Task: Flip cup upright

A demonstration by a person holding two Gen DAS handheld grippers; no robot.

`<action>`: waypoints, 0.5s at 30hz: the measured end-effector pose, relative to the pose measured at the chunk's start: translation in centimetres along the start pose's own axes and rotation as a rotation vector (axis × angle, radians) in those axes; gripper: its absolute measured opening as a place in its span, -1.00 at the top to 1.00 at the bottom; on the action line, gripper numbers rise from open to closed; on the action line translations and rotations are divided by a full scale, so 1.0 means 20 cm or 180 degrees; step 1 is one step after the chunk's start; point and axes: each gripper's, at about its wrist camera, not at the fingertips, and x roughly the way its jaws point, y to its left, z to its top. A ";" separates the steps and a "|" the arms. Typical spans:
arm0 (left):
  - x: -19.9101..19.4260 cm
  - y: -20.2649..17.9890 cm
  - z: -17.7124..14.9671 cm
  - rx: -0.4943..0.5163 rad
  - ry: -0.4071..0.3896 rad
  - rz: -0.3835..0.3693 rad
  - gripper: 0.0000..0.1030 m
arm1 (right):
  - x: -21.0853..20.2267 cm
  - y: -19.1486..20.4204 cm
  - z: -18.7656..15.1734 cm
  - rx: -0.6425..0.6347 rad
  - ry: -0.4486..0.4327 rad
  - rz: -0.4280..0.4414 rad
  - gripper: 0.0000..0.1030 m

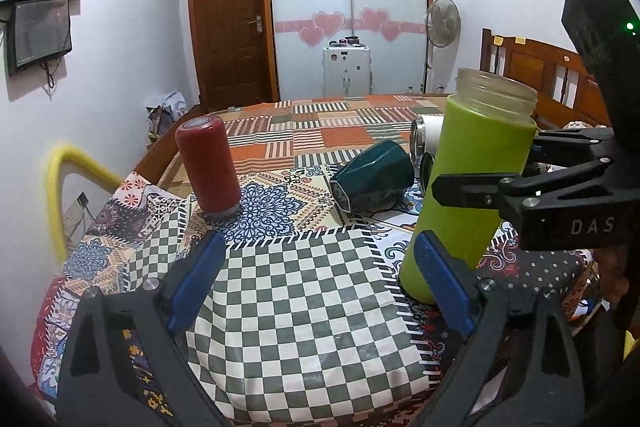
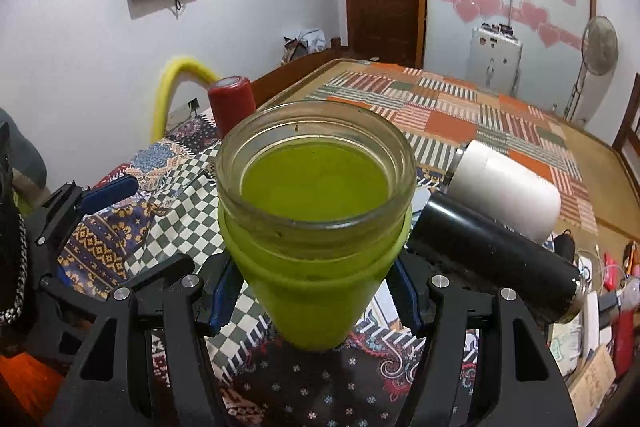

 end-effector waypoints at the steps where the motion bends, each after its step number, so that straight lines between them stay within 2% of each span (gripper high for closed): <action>1: 0.00 0.00 0.00 0.0002 -0.0003 0.0008 -0.87 | 0.00 0.01 0.00 -0.0017 -0.0022 -0.0012 -0.19; 8: -0.03 0.01 0.00 -0.0039 -0.0035 0.0033 -0.87 | -0.01 0.02 -0.01 -0.0033 -0.0110 -0.0009 -0.22; 11: -0.08 0.02 0.02 -0.0071 -0.0095 0.0034 -0.87 | -0.09 0.03 -0.03 -0.0039 -0.0264 -0.0044 -0.38; 15: -0.19 0.01 0.04 -0.0154 -0.0230 0.0004 -0.87 | -0.26 0.05 -0.06 -0.0013 -0.0505 -0.0112 -0.41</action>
